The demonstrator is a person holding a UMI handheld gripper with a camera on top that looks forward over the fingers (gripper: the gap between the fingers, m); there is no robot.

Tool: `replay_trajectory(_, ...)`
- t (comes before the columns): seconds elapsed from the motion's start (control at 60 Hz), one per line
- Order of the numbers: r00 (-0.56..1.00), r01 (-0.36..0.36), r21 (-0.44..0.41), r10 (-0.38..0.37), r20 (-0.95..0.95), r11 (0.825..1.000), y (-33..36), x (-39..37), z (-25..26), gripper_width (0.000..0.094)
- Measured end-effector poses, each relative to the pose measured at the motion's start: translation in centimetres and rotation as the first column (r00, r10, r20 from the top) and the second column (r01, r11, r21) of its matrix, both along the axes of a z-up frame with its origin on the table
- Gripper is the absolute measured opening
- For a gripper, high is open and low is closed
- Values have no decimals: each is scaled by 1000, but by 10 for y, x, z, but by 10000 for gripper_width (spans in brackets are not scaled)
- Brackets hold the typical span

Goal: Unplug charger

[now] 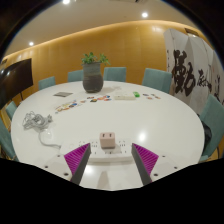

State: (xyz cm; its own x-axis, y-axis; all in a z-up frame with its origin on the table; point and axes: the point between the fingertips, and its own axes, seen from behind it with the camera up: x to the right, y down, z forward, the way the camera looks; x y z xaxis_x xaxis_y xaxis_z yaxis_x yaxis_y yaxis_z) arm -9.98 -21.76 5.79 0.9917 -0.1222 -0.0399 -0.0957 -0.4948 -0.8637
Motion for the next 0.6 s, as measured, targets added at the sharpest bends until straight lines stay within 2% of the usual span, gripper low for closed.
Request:
replay_trajectory(0.083,1000,12,2,-12,28,1000,35,-2,-14,823)
replay_trajectory(0.167,999,23,1,-24,32,1000,58,-5,-26,718)
replay_trajectory(0.233,998,38,7,-39,42,999,67,-3,-32,574)
replay_trajectory(0.283,997,49,21,-50,61,999,69,3,-32,352)
replay_trajectory(0.35,998,58,28,-59,38,998,70,2,-31,325)
replay_trajectory(0.483,999,28,5,-28,36,1000,71,1,-31,220)
replay_trajectory(0.6,999,43,-15,-43,23,999,71,3,-29,161)
